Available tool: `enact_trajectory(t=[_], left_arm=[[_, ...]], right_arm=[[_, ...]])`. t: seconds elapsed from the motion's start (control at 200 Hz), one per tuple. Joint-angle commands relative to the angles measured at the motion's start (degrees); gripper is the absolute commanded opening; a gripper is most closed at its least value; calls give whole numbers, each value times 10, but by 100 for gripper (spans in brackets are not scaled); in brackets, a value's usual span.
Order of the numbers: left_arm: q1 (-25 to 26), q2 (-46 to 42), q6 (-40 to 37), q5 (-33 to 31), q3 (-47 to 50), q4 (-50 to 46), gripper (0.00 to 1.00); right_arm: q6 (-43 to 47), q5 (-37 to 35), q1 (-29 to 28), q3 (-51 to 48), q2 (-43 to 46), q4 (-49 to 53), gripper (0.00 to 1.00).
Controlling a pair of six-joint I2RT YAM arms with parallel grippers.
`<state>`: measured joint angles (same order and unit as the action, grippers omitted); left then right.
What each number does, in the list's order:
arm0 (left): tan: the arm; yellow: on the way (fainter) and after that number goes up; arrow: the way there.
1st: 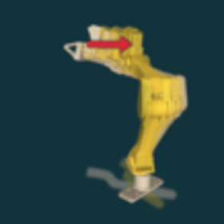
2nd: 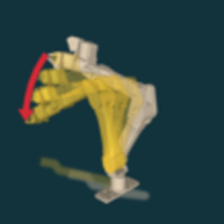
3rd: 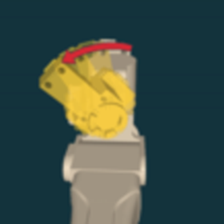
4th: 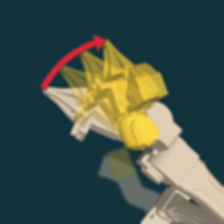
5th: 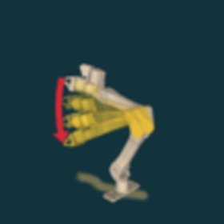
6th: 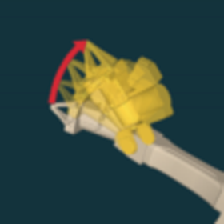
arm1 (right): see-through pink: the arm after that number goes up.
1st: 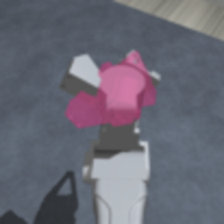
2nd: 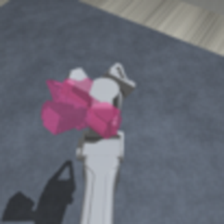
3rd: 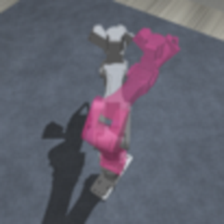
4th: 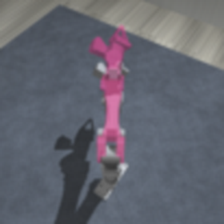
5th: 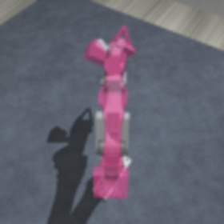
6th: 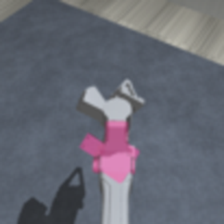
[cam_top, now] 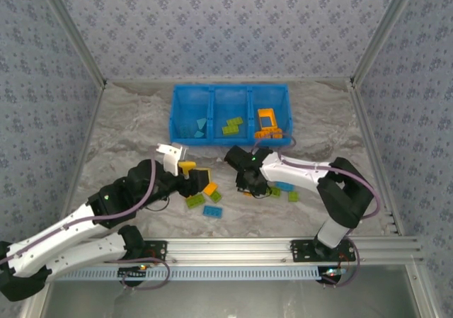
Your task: Sort the legos into containers by color
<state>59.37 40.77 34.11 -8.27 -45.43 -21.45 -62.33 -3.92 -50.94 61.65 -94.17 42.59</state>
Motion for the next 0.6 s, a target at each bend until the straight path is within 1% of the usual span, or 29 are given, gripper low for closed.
enact_trajectory(t=[0.0, 0.1, 0.195, 0.28, 0.355, 0.485, 0.595], left_arm=[[4, 22, -1, -19, -41, 1, 67], [4, 47, -3, -21, -50, 23, 67], [3, 74, -5, -27, -60, 47, 67], [3, 104, -11, -32, -79, 58, 67], [1, 124, -14, -34, -91, 72, 67], [-21, 153, -7, -12, -106, 96, 67], [-32, 167, -4, 3, -111, 108, 67]], right_arm=[[49, -95, 17, 61, 67, 95, 24], [121, -128, 75, 103, 84, 101, 25], [209, -157, 126, 147, 63, 77, 26], [272, -173, 171, 204, 13, 63, 26], [320, -196, 199, 251, -36, 49, 25], [369, -218, 239, 333, -125, 39, 25], [397, -225, 259, 389, -191, 25, 25]])
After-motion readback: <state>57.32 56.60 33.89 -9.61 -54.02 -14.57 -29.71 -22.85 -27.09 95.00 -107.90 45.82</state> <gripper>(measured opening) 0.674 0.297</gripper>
